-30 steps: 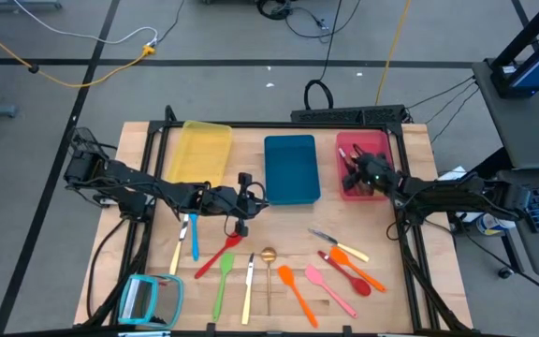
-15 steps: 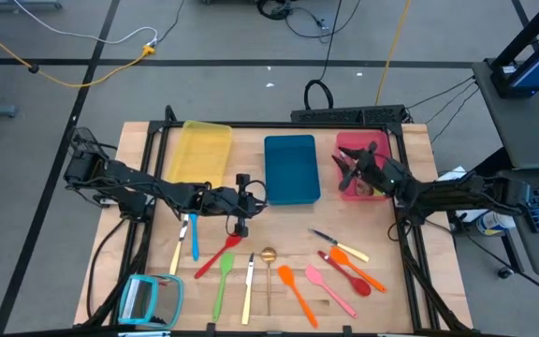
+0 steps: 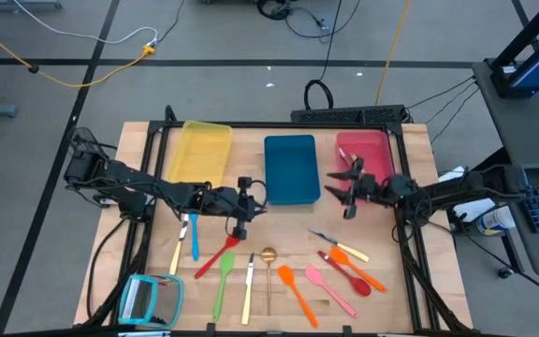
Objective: Pick & Place Kitchen Items
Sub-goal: Put the red serving spoon into the red bin
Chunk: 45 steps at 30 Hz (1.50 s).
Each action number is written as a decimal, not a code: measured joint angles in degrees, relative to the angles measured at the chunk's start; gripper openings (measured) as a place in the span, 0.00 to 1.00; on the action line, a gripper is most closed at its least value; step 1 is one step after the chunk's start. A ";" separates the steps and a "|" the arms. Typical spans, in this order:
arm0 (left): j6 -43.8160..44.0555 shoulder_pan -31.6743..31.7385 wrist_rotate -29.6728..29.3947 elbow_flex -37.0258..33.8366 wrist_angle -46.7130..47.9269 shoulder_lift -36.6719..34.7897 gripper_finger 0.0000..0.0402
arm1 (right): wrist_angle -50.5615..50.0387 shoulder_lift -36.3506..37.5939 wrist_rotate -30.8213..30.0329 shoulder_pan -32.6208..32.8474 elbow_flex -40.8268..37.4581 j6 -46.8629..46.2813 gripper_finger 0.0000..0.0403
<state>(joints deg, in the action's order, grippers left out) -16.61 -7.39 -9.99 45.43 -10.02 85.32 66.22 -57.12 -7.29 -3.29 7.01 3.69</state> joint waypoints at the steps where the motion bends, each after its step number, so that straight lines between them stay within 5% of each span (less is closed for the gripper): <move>1: 0.26 -0.25 1.26 0.00 0.00 0.00 0.14 | 0.00 0.00 -0.02 1.07 0.00 -0.02 0.45; 14: -2.93 -6.00 2.71 0.00 -2.22 0.00 0.40 | -0.10 0.00 -0.10 10.36 0.00 -9.23 0.43; 27: -0.97 -10.10 2.55 0.00 -5.06 0.00 0.38 | -3.46 -2.07 -0.38 15.42 0.00 -18.21 0.42; 37: -1.28 -7.73 2.42 0.00 -4.50 0.00 0.38 | -3.69 -11.12 -7.52 20.13 5.40 -17.24 0.42; 41: -1.67 -6.24 2.36 0.00 -4.49 0.00 0.38 | -13.80 -14.62 -7.83 22.86 13.83 -12.94 0.42; 45: -1.67 -5.04 2.32 0.00 -4.46 0.00 0.38 | -35.33 -16.91 -9.96 25.41 25.67 -13.67 0.42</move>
<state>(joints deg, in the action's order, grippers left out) -18.28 -12.43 -7.67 45.43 -14.48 85.32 30.89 -74.04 -17.24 22.13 32.68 -9.97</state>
